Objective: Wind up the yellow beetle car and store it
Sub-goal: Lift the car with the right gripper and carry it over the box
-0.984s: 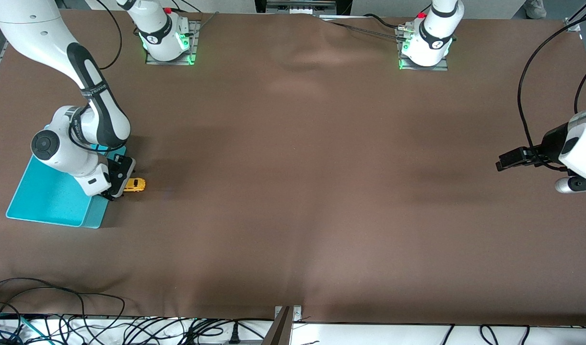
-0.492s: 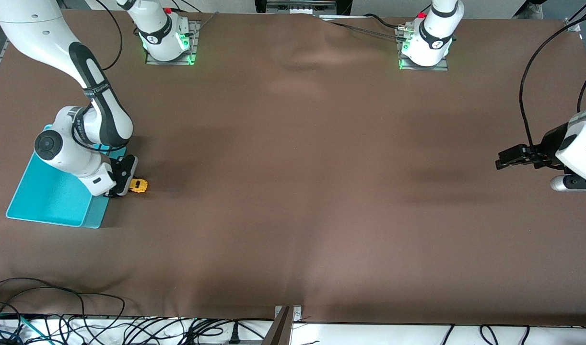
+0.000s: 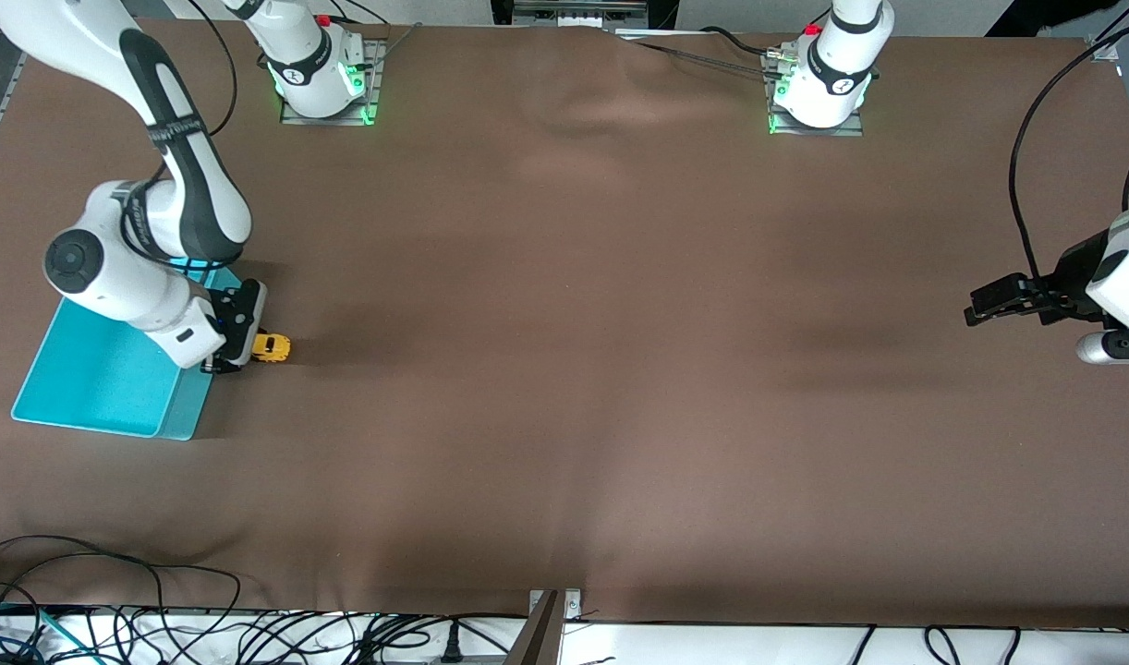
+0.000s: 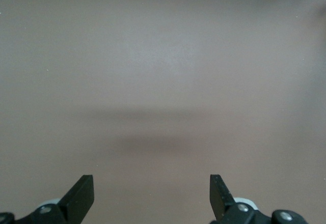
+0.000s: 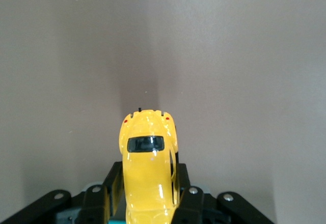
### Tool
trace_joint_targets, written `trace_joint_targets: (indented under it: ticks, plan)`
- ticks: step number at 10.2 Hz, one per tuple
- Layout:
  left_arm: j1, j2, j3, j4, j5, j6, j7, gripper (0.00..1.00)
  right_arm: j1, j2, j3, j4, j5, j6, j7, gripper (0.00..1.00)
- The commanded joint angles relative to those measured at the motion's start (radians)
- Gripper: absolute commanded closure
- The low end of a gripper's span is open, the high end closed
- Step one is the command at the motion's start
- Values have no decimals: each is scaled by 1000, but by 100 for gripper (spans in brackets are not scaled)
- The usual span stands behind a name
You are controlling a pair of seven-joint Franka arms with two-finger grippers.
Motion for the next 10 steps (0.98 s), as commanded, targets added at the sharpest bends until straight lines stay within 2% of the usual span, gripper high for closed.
trace_joint_targets:
  ticks: [1,4,8,10]
  plan:
    - [7,-15,-4,-1,-15,4,29,0,-19,-95,9,-2,4,-112,-39,100]
    - [4,-17,-8,-1,-19,4,31,0,-100,-114,6,53,3,-215,-201,100]
    - [4,-15,-7,0,-20,4,31,0,-229,-91,6,58,-15,-215,-418,100]
    - [4,-15,-7,0,-22,4,31,0,-284,-47,6,77,-71,-206,-508,100]
